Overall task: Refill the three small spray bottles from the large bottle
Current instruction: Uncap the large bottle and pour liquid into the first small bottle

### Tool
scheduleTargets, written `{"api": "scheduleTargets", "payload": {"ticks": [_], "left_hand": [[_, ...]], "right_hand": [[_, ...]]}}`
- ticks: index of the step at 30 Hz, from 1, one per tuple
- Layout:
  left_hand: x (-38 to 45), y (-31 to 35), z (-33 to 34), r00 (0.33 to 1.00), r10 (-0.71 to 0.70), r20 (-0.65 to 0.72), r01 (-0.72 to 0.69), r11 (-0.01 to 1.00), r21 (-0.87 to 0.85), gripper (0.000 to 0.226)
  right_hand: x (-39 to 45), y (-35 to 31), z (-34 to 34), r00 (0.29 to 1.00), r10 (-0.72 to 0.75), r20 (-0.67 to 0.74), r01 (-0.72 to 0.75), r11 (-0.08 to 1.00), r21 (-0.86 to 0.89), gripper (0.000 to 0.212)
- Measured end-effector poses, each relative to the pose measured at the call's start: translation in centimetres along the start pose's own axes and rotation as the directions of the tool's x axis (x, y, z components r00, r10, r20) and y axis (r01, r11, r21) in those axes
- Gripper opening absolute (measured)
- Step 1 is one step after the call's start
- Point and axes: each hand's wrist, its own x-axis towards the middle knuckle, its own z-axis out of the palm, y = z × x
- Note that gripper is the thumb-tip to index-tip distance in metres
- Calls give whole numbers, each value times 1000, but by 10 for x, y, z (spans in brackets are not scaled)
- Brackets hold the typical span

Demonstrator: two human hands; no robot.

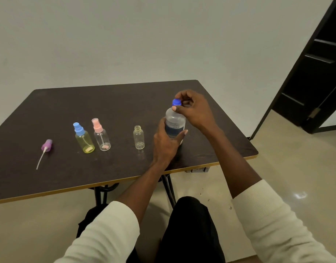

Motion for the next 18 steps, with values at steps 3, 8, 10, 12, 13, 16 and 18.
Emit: {"api": "scheduleTargets", "payload": {"ticks": [3, 8, 10, 12, 13, 16, 18], "left_hand": [[-1, 0, 0, 1000, 4, -10, -4, 1000, 12, 78], [-1, 2, 0, 1000, 5, -9, -5, 1000, 21, 76], [-1, 3, 0, 1000, -1, -9, 1, 1000, 10, 76], [-1, 3, 0, 1000, -8, -13, 9, 1000, 14, 77], [0, 2, 0, 1000, -11, -17, 12, 1000, 12, 77], [0, 2, -1, 1000, -4, -16, 4, 1000, 3, 74], [0, 1, -1, 1000, 8, -22, -8, 1000, 3, 73]], "right_hand": [[2, 4, -5, 999, 2, 48, -5, 999, 47, 28], [1, 5, 0, 1000, -22, 17, 22, 999, 33, 27], [1, 5, 0, 1000, -16, -14, 17, 998, 67, 23], [0, 4, -1, 998, 27, -58, -16, 984, 180, 22], [0, 4, -3, 994, 55, -96, -27, 962, 272, 22], [-3, 8, -9, 956, 133, -261, -6, 899, 438, 21], [-6, 23, -10, 924, 179, -339, -52, 934, 353, 19]]}}
